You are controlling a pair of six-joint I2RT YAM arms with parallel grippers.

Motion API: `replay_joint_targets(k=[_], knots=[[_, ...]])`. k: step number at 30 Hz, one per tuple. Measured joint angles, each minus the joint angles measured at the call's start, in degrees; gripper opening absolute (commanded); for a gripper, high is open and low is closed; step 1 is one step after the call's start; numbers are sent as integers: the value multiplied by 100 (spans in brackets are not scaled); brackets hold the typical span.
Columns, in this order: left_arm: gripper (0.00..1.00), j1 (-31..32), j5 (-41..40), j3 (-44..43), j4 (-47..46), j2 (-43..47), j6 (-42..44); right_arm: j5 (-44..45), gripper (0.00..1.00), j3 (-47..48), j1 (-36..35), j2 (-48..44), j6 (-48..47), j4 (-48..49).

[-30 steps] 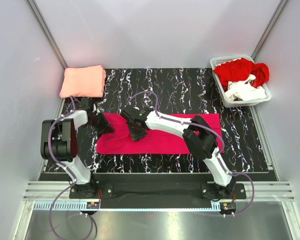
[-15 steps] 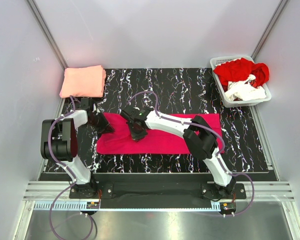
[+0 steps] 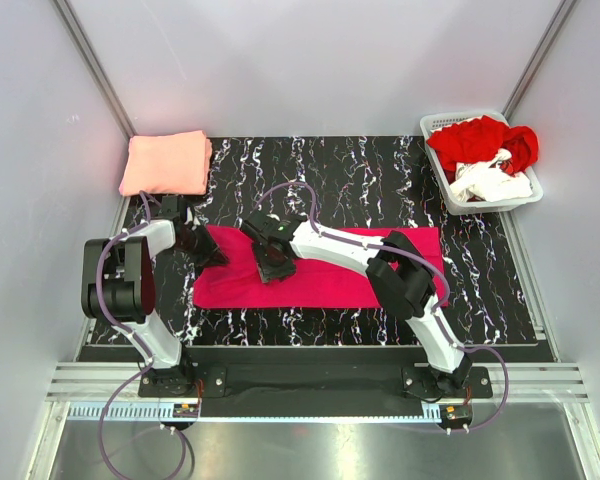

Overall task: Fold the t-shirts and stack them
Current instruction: Fold the tshirt

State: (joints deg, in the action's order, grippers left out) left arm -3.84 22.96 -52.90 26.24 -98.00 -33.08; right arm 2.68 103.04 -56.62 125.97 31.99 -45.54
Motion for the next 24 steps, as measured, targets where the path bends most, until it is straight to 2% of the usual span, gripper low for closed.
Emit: replay_joint_targets(k=[13, 16, 20, 21, 24], knots=[[22, 0, -4, 0, 0, 0, 0, 90, 39, 168, 0, 256, 39, -24], [22, 0, -4, 0, 0, 0, 0, 94, 34, 225, 0, 345, 42, -42], [22, 0, -4, 0, 0, 0, 0, 105, 18, 240, 0, 356, 55, -83], [22, 0, -4, 0, 0, 0, 0, 111, 10, 240, 0, 356, 61, -85], [22, 0, -4, 0, 0, 0, 0, 127, 3, 245, 0, 356, 81, -92]])
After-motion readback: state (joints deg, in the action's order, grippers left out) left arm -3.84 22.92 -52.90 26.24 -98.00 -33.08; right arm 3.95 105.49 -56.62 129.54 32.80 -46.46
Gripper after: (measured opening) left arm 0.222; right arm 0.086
